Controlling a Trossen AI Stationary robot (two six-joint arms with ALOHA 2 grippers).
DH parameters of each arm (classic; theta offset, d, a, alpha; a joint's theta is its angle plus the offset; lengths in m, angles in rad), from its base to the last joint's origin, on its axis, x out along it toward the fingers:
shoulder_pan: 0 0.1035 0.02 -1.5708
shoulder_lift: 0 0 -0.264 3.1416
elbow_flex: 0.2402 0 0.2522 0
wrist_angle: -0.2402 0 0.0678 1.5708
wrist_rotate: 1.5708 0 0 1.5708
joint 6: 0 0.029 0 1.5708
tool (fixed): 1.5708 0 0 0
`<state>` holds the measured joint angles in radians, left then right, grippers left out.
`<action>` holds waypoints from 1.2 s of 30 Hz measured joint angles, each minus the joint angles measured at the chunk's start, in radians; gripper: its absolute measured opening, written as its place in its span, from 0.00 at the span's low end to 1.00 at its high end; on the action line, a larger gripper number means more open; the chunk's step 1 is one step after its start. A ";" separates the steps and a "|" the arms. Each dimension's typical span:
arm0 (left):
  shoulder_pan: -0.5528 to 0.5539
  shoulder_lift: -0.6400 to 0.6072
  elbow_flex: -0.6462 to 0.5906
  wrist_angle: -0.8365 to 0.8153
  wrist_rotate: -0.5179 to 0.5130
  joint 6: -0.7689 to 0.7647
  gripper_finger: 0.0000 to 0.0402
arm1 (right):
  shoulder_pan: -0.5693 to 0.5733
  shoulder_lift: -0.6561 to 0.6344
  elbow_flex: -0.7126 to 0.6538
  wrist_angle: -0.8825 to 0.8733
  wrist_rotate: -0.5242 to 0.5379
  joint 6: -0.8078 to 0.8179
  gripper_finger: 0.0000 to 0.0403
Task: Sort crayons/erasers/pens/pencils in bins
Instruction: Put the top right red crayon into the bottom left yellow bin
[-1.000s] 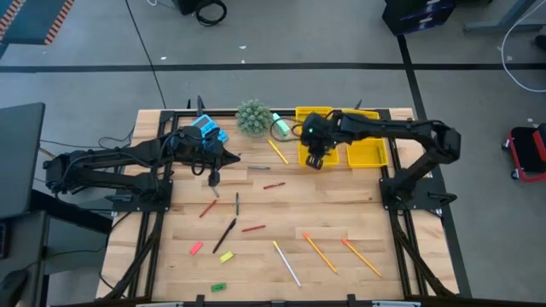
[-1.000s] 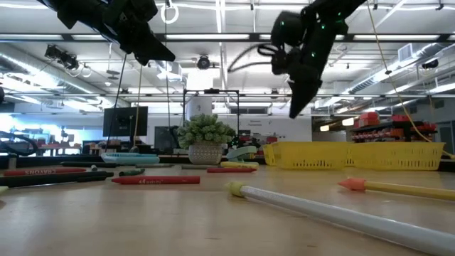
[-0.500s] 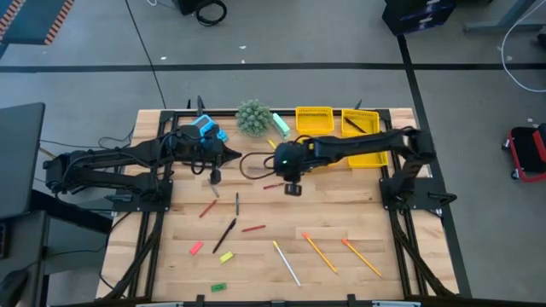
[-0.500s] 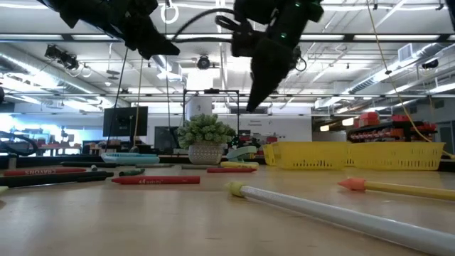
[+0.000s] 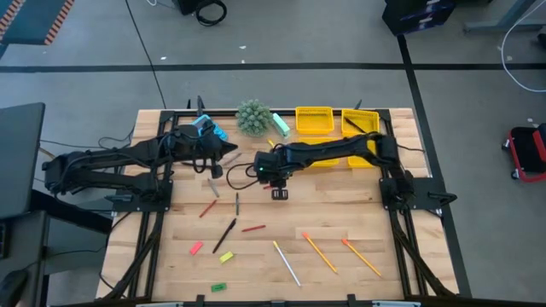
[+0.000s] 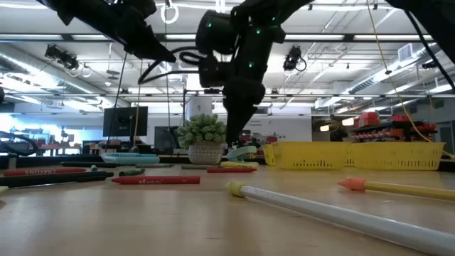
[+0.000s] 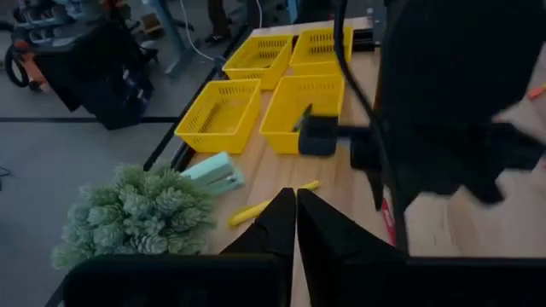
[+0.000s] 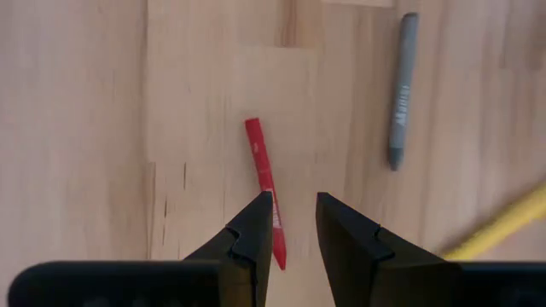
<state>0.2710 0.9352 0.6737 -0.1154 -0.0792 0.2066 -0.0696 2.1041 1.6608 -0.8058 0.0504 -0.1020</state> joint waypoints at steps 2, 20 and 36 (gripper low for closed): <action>0.000 -0.012 0.000 -0.018 0.000 0.002 0.06 | 0.000 0.014 0.001 0.001 -0.001 0.000 0.25; 0.001 -0.104 -0.070 0.007 -0.082 0.041 0.06 | 0.000 0.024 -0.066 0.079 -0.038 0.020 0.25; 0.000 -0.120 -0.070 -0.027 -0.083 0.022 0.06 | -0.008 0.014 -0.193 0.200 -0.041 0.016 0.25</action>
<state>0.2707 0.8154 0.6033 -0.1421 -0.1622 0.2287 -0.0780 2.1180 1.4676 -0.6061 0.0093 -0.0858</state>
